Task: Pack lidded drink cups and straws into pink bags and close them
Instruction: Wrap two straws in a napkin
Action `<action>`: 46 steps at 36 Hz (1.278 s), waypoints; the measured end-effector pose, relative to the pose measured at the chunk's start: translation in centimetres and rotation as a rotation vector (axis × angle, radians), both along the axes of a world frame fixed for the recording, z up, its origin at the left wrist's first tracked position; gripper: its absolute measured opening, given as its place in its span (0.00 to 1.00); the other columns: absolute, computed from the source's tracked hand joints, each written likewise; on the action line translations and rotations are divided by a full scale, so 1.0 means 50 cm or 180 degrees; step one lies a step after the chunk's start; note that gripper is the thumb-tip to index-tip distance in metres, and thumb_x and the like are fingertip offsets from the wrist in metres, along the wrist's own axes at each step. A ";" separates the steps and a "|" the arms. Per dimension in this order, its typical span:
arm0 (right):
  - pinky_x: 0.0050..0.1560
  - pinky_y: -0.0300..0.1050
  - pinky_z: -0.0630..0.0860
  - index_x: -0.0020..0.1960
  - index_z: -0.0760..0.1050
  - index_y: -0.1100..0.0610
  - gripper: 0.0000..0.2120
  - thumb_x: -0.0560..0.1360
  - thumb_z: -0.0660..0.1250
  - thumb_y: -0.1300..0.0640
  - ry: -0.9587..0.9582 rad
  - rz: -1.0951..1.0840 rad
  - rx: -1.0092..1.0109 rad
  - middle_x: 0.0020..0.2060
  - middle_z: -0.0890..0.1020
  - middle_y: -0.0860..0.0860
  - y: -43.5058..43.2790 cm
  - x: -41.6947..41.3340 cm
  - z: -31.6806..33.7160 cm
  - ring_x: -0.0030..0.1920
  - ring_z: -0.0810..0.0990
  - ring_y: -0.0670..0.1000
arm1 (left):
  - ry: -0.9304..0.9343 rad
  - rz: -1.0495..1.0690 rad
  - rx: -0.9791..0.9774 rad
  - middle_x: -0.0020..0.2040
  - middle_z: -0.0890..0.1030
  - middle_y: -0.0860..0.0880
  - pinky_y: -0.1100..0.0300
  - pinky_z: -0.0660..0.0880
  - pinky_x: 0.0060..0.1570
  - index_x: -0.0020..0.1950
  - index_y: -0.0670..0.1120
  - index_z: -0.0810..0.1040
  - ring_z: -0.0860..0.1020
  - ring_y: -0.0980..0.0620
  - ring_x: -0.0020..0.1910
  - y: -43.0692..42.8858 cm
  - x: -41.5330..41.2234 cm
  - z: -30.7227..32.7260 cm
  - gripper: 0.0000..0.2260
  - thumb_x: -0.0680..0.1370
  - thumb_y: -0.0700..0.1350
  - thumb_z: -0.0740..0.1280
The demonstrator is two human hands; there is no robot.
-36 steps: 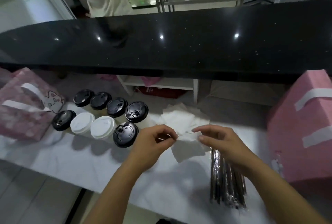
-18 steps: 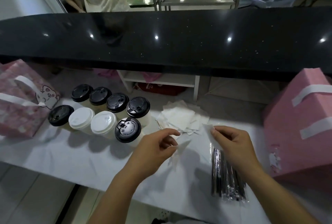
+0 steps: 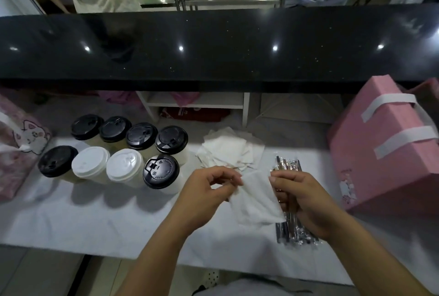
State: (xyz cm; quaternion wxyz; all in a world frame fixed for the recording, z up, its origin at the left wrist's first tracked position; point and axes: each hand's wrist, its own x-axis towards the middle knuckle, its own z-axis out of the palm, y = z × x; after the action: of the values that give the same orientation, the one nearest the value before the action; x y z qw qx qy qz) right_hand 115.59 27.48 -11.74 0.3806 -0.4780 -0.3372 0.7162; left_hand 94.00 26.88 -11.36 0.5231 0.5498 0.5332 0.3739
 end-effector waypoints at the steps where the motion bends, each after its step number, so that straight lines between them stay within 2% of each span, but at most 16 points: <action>1: 0.26 0.36 0.65 0.37 0.82 0.56 0.03 0.66 0.73 0.56 0.0022 -0.0036 -0.0017 0.26 0.69 0.47 -0.002 -0.003 0.001 0.26 0.64 0.45 | 0.0005 -0.0016 0.0011 0.46 0.86 0.53 0.63 0.78 0.40 0.41 0.52 0.86 0.82 0.55 0.46 -0.001 -0.001 -0.002 0.15 0.75 0.32 0.69; 6: 0.27 0.38 0.68 0.42 0.82 0.58 0.07 0.73 0.69 0.56 0.0102 -0.0007 0.0005 0.28 0.75 0.49 -0.015 -0.017 0.008 0.27 0.71 0.46 | 0.0028 -0.0064 -0.0032 0.47 0.86 0.53 0.60 0.80 0.43 0.45 0.54 0.87 0.83 0.53 0.50 0.000 -0.006 -0.010 0.14 0.76 0.35 0.70; 9: 0.29 0.40 0.73 0.47 0.83 0.60 0.11 0.72 0.73 0.52 0.0217 0.0087 0.0025 0.34 0.81 0.52 -0.022 -0.018 0.012 0.30 0.77 0.48 | 0.0036 -0.0128 -0.0010 0.47 0.86 0.53 0.58 0.82 0.44 0.45 0.53 0.88 0.83 0.53 0.50 0.003 -0.010 -0.009 0.14 0.77 0.35 0.70; 12: 0.29 0.38 0.74 0.45 0.86 0.57 0.07 0.68 0.77 0.57 -0.0022 0.0162 0.0201 0.35 0.84 0.50 -0.033 -0.019 0.013 0.31 0.81 0.47 | 0.0016 -0.0183 0.0009 0.47 0.86 0.54 0.56 0.83 0.44 0.45 0.53 0.87 0.83 0.54 0.50 0.004 -0.011 -0.008 0.14 0.77 0.34 0.70; 17: 0.35 0.41 0.78 0.46 0.86 0.60 0.07 0.69 0.74 0.58 -0.0356 -0.0176 0.0234 0.39 0.86 0.55 -0.045 -0.022 0.000 0.37 0.83 0.50 | 0.0033 -0.0218 0.0018 0.47 0.86 0.54 0.58 0.81 0.43 0.46 0.53 0.87 0.83 0.53 0.49 0.007 -0.009 -0.018 0.14 0.77 0.34 0.70; 21: 0.41 0.45 0.80 0.45 0.86 0.59 0.04 0.75 0.72 0.60 -0.0628 -0.0272 0.0444 0.41 0.86 0.58 -0.056 -0.014 -0.002 0.39 0.83 0.53 | 0.0048 -0.0291 0.0029 0.54 0.84 0.58 0.62 0.79 0.49 0.53 0.59 0.85 0.81 0.55 0.55 0.005 -0.007 -0.028 0.12 0.74 0.44 0.75; 23: 0.45 0.50 0.81 0.46 0.85 0.60 0.04 0.75 0.72 0.61 -0.0626 -0.0252 0.0487 0.43 0.86 0.61 -0.060 -0.010 0.004 0.41 0.84 0.55 | 0.0097 -0.0560 -0.0086 0.63 0.78 0.63 0.62 0.76 0.58 0.65 0.65 0.77 0.75 0.60 0.64 0.004 -0.007 -0.036 0.26 0.68 0.52 0.78; 25: 0.44 0.49 0.80 0.47 0.85 0.61 0.07 0.72 0.73 0.59 -0.0552 -0.0136 0.0426 0.42 0.85 0.61 -0.063 -0.004 0.009 0.41 0.83 0.55 | 0.0176 -0.0895 -0.0213 0.69 0.72 0.66 0.61 0.71 0.65 0.71 0.69 0.68 0.68 0.64 0.70 0.004 -0.004 -0.041 0.39 0.64 0.56 0.81; 27: 0.40 0.44 0.80 0.46 0.85 0.61 0.08 0.70 0.76 0.57 -0.0303 0.0058 0.0328 0.39 0.84 0.58 -0.066 0.006 0.016 0.39 0.82 0.52 | -0.0125 -0.1182 -0.0456 0.68 0.74 0.64 0.58 0.75 0.62 0.72 0.67 0.68 0.72 0.61 0.68 0.004 0.001 -0.045 0.41 0.64 0.53 0.83; 30: 0.36 0.41 0.78 0.47 0.84 0.62 0.08 0.71 0.75 0.58 -0.0009 -0.0062 0.0150 0.38 0.83 0.56 -0.068 0.017 0.019 0.37 0.82 0.50 | -0.0912 -0.1147 -0.0920 0.57 0.83 0.50 0.55 0.80 0.51 0.65 0.54 0.78 0.83 0.49 0.56 0.005 0.009 -0.052 0.29 0.67 0.42 0.82; 33: 0.39 0.43 0.80 0.47 0.84 0.64 0.06 0.73 0.73 0.62 -0.0506 -0.0622 0.0070 0.40 0.84 0.58 -0.064 0.021 0.003 0.39 0.82 0.52 | -0.1058 -0.0507 -0.1076 0.52 0.86 0.42 0.51 0.82 0.49 0.54 0.45 0.85 0.85 0.42 0.51 -0.001 0.025 -0.061 0.11 0.72 0.36 0.76; 35: 0.35 0.40 0.79 0.45 0.84 0.66 0.04 0.75 0.71 0.65 -0.0625 -0.0780 0.0016 0.38 0.84 0.56 -0.067 0.019 -0.009 0.36 0.82 0.49 | -0.0838 -0.0146 -0.1088 0.46 0.86 0.43 0.55 0.81 0.43 0.48 0.44 0.86 0.85 0.45 0.44 -0.005 0.034 -0.070 0.06 0.75 0.35 0.74; 39: 0.33 0.39 0.79 0.44 0.85 0.61 0.05 0.76 0.71 0.66 -0.0711 -0.0751 -0.0040 0.37 0.86 0.54 -0.075 0.021 -0.025 0.35 0.84 0.48 | -0.0604 0.0076 -0.1043 0.39 0.84 0.45 0.64 0.77 0.34 0.43 0.45 0.85 0.82 0.53 0.35 -0.009 0.037 -0.075 0.07 0.75 0.33 0.73; 41: 0.35 0.43 0.81 0.43 0.86 0.56 0.05 0.75 0.72 0.63 -0.1048 -0.0921 -0.0030 0.39 0.87 0.54 -0.067 0.025 -0.041 0.37 0.85 0.50 | -0.0477 0.0207 -0.1013 0.37 0.84 0.48 0.65 0.76 0.33 0.43 0.47 0.86 0.80 0.56 0.34 -0.009 0.033 -0.080 0.09 0.75 0.33 0.73; 44: 0.43 0.47 0.79 0.43 0.84 0.52 0.01 0.73 0.74 0.56 -0.2682 -0.1010 0.0325 0.37 0.85 0.48 -0.037 0.050 -0.088 0.39 0.83 0.49 | -0.0378 0.0461 -0.0982 0.38 0.83 0.49 0.63 0.77 0.35 0.46 0.48 0.85 0.79 0.55 0.36 -0.004 0.019 -0.086 0.08 0.76 0.35 0.72; 46: 0.47 0.49 0.79 0.45 0.81 0.51 0.05 0.72 0.73 0.50 -0.3664 -0.0430 0.0320 0.39 0.83 0.45 -0.017 0.062 -0.111 0.42 0.82 0.51 | -0.0383 0.0518 -0.0951 0.38 0.83 0.49 0.62 0.78 0.36 0.45 0.48 0.85 0.79 0.54 0.37 -0.001 0.010 -0.085 0.09 0.77 0.34 0.71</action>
State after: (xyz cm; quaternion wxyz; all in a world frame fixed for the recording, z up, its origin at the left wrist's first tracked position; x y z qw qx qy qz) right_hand 118.70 26.61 -17.29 0.2031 -0.7922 -0.4921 0.2983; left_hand 94.47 26.83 -15.62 0.5979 0.3976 0.5933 0.3638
